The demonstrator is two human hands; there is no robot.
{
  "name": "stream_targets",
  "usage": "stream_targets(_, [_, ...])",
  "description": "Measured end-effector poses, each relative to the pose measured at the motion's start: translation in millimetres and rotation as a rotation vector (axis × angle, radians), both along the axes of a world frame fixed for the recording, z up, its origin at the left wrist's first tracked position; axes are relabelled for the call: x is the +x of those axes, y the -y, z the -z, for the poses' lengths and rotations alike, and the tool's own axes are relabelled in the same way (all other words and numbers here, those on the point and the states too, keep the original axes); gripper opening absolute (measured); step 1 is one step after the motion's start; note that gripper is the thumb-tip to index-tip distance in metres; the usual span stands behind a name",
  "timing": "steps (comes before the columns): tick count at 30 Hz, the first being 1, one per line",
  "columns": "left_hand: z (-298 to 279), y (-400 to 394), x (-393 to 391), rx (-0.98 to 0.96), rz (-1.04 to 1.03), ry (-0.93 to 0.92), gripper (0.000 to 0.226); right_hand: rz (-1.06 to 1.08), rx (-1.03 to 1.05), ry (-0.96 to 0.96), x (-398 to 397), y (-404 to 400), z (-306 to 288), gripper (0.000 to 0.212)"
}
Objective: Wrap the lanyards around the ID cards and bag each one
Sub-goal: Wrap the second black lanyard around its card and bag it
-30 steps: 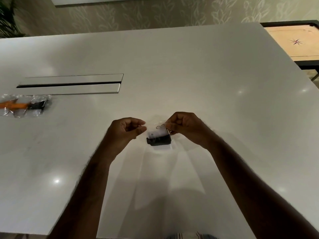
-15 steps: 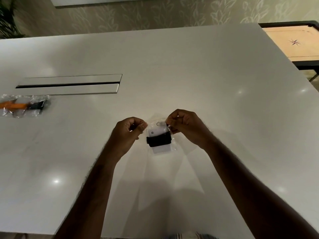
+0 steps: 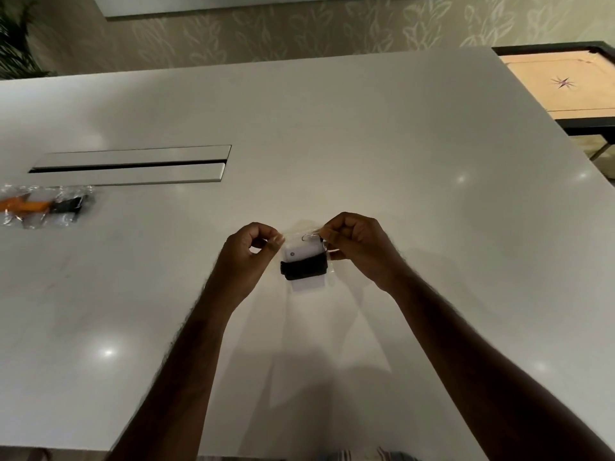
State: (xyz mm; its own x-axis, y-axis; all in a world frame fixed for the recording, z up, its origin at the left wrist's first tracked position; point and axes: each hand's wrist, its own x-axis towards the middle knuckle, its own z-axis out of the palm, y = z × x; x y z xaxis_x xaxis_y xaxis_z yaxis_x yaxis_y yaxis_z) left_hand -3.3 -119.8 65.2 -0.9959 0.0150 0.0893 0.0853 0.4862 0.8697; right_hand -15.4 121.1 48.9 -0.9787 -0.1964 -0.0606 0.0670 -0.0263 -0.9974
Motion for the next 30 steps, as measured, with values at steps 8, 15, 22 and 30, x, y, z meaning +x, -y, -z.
stream_targets(8, [2, -21, 6, 0.092, 0.020, 0.015, 0.020, -0.036, -0.067, 0.022, 6, -9, 0, 0.011])
stream_targets(15, [8, -32, 9, 0.229, 0.007, 0.076, 0.022, -0.058, 0.002, -0.033, 12, -14, -2, 0.008])
stream_targets(22, [8, -41, 15, 0.313, 0.027, 0.095, 0.008, -0.058, 0.007, -0.025, 16, -27, -1, 0.009])
stream_targets(30, [8, -52, 21, 0.328, 0.042, 0.145, 0.007, -0.065, -0.008, -0.034, 23, -34, 2, 0.011])
